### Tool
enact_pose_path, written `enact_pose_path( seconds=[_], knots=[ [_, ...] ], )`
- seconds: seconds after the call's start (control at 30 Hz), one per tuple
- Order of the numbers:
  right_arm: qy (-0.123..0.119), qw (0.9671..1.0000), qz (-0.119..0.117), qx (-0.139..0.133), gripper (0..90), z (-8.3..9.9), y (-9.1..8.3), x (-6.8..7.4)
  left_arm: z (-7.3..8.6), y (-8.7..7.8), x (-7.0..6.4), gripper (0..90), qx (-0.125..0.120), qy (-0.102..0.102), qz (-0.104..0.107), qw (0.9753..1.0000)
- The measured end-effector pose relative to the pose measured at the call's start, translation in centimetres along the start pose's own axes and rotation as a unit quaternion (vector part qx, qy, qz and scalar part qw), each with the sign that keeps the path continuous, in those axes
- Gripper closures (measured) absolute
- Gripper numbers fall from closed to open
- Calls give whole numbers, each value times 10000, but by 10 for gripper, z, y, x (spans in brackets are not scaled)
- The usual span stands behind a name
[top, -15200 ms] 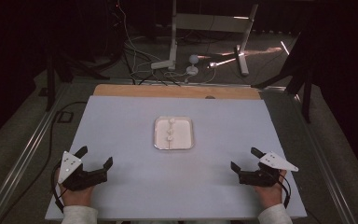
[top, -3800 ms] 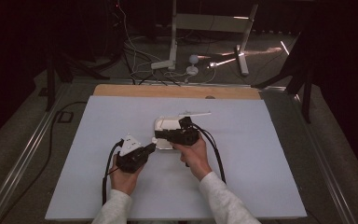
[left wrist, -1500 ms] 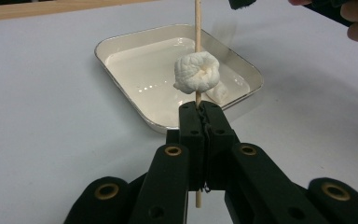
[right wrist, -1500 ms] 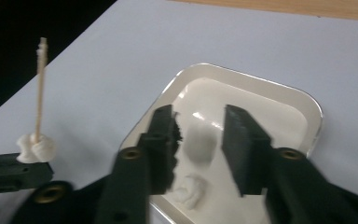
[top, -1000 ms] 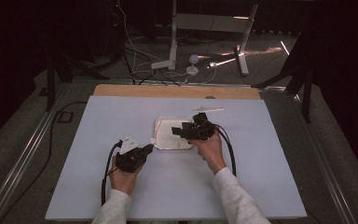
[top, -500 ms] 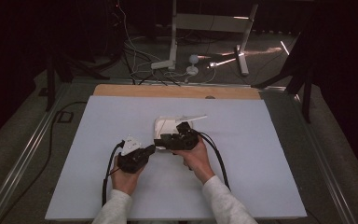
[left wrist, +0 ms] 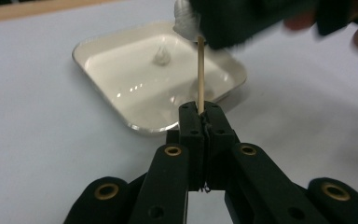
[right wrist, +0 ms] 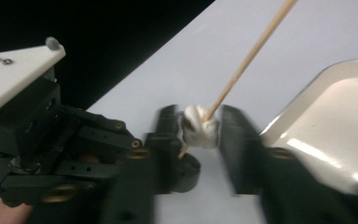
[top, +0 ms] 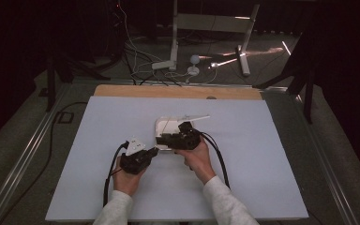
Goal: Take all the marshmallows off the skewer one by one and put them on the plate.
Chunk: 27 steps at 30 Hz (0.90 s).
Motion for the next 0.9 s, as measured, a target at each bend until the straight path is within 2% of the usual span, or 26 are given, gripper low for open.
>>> enact_pose_path(
  seconds=[0.03, 0.13, 0.2, 0.27, 0.63, 0.7, 0.73, 0.8, 0.83, 0.9],
  knots=[
    [-30, 10000, 12, 43, 596, 2, 3, 1, -1, -1, 0, 896, -18, 17, -1, 10000],
    [6, 9999, -31, 114, 664, 6, 10, 3, -1, -2, -1, 897, -53, 48, 0, 10000],
    [122, 9999, -98, 55, 730, 6, 12, 3, -1, -2, -1, 897, -70, 34, -11, 10000],
    [200, 9997, -139, -26, 759, 6, 12, 3, -2, -3, 0, 899, -75, 18, -18, 10000],
    [223, 9995, -10, -241, 782, 0, 8, 5, -3, -3, 1, 900, -118, 18, -36, 9999],
    [354, 9974, 156, -606, 802, -7, -1, 2, 1, -1, 0, 900, 75, 124, -98, 9998],
    [354, 9974, 156, -606, 802, -7, -1, 2, 4, 0, 0, 900, 97, 109, -74, 9999],
    [549, 9939, 184, -940, 808, -18, -17, -6, 5, 2, -2, 900, 138, 135, -41, 9998],
    [522, 9945, 173, -897, 804, -26, -29, -11, 4, 2, -4, 900, 93, 154, -1, 9998],
    [431, 9954, 205, -837, 803, -28, -32, -11, 1, 4, -8, 900, 78, 249, 31, 9997]
  ],
)
Point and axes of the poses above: each handheld gripper's, and its own axes: y roughly forward along the jaws, z roughly out of its underside, x roughly to its left, the point moved 4 cm from there along y, roughly forward along the jaws
